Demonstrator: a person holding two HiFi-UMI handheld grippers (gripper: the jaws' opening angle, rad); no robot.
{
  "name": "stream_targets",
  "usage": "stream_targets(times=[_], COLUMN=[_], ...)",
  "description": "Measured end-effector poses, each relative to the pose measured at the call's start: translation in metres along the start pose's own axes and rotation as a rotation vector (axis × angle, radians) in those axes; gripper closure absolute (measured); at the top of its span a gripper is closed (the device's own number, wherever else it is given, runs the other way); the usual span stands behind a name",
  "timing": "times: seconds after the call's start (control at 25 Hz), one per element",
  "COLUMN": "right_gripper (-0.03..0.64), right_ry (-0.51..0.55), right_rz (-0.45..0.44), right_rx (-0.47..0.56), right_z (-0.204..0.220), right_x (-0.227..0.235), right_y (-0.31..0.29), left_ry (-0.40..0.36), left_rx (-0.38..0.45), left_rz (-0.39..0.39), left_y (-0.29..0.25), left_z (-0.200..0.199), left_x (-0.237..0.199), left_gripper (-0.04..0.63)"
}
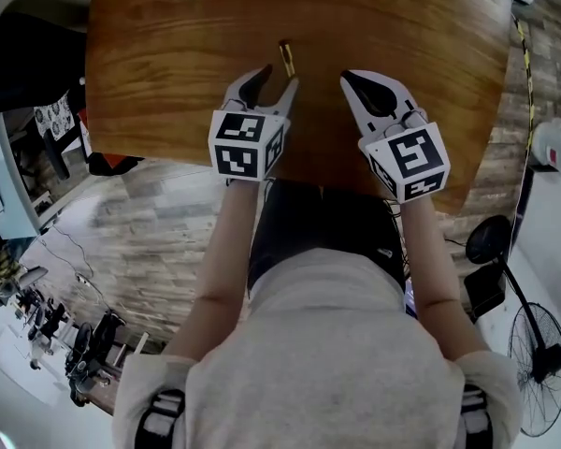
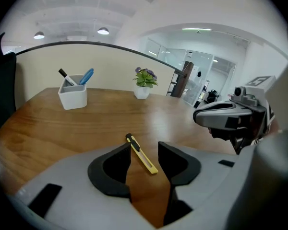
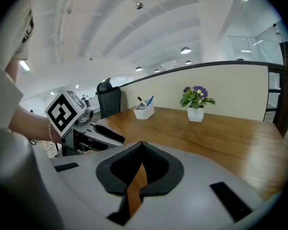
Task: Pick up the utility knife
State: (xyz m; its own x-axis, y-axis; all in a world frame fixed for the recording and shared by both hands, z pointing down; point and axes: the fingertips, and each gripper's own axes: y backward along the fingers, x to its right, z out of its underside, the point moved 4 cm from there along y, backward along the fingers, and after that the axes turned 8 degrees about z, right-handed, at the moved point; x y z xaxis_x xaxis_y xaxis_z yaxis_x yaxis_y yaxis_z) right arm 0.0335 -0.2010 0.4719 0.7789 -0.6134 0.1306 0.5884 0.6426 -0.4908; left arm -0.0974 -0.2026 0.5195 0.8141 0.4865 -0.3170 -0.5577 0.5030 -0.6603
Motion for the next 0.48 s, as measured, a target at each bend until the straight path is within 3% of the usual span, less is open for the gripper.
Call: stream_targets(times=[0.48], right_gripper=[0.606], right_ry=[-0.021], right_rz=[-0.033], right_rx=[-0.009], right_z=[0.014], right_x=[0.023], right_y=[-0.012], left_ry=[0.022], left_rx=[-0.058], left_rz=[-0.067], left_y=[-0.039], left_z=[-0.009], left_x=[-0.015], left_gripper=[0.399])
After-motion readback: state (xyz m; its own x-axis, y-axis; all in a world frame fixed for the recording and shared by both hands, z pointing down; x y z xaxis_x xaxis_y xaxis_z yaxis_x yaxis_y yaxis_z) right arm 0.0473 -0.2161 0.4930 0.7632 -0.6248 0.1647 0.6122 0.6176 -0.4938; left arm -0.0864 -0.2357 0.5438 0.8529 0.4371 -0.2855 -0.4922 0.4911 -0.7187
